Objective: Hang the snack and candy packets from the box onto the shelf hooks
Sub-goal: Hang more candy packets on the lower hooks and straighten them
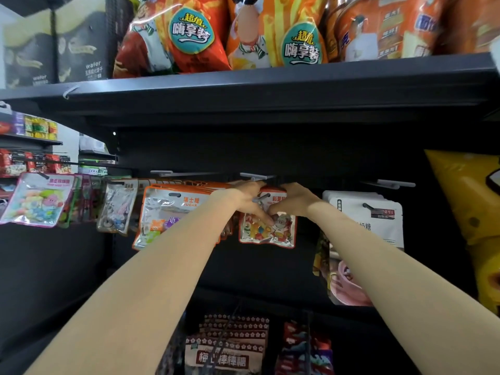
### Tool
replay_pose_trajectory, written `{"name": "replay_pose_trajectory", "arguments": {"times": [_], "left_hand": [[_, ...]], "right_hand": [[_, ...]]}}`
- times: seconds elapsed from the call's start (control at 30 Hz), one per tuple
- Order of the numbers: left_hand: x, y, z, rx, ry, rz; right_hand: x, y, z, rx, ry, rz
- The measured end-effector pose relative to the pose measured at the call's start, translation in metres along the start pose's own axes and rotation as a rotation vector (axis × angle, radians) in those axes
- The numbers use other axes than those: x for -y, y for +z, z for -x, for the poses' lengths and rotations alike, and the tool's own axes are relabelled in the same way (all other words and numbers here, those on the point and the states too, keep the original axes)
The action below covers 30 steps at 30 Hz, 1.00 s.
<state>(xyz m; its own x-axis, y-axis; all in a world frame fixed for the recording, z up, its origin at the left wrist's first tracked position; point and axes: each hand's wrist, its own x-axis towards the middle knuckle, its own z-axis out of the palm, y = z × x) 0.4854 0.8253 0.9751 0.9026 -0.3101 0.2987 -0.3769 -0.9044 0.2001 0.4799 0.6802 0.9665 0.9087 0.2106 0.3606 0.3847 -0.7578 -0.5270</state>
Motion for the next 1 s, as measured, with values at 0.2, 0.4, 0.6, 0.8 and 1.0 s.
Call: {"name": "replay_pose_trajectory", "arguments": {"times": [0.2, 0.4, 0.6, 0.8, 1.0], "left_hand": [[0.001, 0.001, 0.0, -0.034, 0.035, -0.036], [0.0, 0.01, 0.012, -0.196, 0.032, -0.086], [0.001, 0.017, 0.047, -0.479, 0.044, -0.127], [0.002, 0.023, 0.101, -0.782, 0.136, -0.212], [0.042, 0.031, 0.143, -0.952, 0.111, -0.154]], "right_hand": [[-0.004, 0.005, -0.004, -0.085, -0.022, 0.149], [0.004, 0.017, 0.01, -0.222, -0.104, 0.361], [0.006, 0.019, 0.052, -0.406, -0.304, 0.209], [0.03, 0.028, 0.087, -0.51, -0.445, 0.022], [0.068, 0.057, 0.116, -0.526, -0.63, 0.064]]}}
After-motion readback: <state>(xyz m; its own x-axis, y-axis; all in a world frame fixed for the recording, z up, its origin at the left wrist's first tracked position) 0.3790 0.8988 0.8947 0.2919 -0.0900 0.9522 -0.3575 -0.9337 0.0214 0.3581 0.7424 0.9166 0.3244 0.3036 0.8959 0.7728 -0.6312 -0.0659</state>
